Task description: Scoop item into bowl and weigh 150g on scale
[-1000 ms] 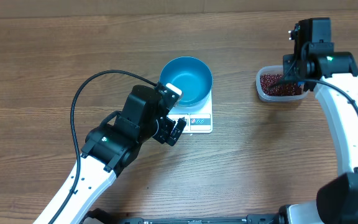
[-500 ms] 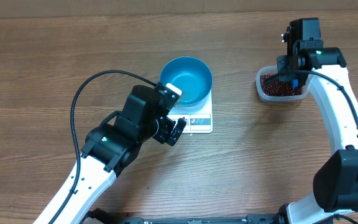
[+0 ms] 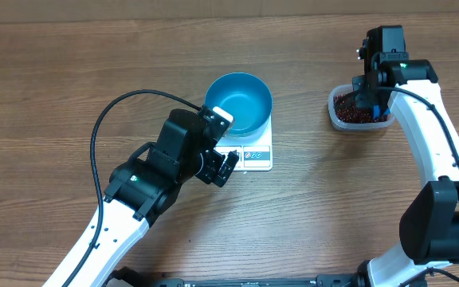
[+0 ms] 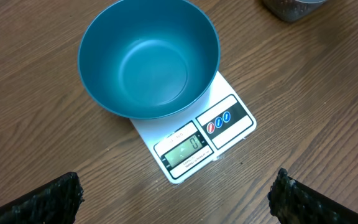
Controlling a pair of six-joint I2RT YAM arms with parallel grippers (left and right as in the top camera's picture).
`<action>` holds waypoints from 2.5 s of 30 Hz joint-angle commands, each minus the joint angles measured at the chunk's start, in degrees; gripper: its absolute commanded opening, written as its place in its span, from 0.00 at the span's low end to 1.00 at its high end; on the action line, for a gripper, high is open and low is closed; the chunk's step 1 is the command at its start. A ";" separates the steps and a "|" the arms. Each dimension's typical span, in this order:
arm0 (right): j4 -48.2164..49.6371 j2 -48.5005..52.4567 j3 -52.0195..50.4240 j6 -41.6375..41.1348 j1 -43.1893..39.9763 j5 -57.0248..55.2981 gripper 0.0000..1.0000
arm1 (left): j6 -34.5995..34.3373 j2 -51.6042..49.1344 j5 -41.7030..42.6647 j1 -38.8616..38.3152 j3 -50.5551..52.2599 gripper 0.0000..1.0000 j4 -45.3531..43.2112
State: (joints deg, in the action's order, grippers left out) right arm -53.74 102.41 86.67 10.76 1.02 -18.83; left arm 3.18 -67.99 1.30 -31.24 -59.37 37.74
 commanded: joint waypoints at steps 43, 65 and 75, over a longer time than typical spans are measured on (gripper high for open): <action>-3.56 0.28 -3.87 0.50 1.18 5.01 0.04 | 0.50 0.87 0.00 0.11 -0.13 1.00 -0.22; -1.49 0.33 -6.75 0.15 1.18 14.36 0.04 | 0.50 0.85 0.00 0.11 -0.13 1.00 -0.20; -1.46 0.33 -6.75 -0.44 1.05 16.09 0.04 | 0.50 0.83 0.00 0.11 -0.13 1.00 -0.20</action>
State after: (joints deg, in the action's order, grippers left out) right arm -55.55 102.52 80.25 10.57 1.96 -6.72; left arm 3.20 -67.99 1.30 -31.24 -59.37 37.74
